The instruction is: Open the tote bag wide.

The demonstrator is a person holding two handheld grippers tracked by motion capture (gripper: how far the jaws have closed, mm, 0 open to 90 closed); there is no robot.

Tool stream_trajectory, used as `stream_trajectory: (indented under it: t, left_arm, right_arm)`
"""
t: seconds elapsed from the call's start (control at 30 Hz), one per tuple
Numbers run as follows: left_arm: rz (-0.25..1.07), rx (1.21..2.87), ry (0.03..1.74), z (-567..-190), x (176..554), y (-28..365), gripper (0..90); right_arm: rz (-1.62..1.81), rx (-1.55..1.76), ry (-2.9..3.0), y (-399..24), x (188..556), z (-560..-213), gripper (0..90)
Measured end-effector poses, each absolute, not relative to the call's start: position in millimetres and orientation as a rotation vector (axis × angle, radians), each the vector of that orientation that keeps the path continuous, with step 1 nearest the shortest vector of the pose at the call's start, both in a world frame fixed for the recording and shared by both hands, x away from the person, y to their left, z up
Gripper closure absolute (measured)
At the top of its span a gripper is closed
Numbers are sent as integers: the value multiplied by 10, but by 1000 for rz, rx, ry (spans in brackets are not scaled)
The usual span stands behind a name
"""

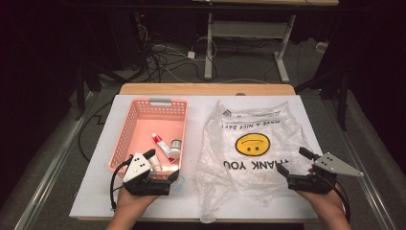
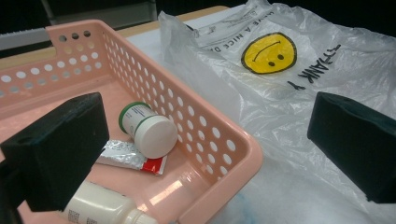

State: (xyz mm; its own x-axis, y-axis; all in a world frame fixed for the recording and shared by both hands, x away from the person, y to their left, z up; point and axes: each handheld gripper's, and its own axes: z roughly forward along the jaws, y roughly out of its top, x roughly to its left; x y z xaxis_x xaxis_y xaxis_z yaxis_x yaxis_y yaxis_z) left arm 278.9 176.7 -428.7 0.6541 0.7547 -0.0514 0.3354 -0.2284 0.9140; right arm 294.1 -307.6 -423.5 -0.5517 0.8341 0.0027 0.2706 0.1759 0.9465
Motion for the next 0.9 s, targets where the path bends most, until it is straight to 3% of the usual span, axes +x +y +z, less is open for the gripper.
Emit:
stream_trajectory:
  t: [0.9]
  left_arm:
    - [479, 1838, 887, -4305, 2826, 1764, 0]
  right_arm:
    - [1299, 1094, 1898, -3337, 2958, -4177, 67]
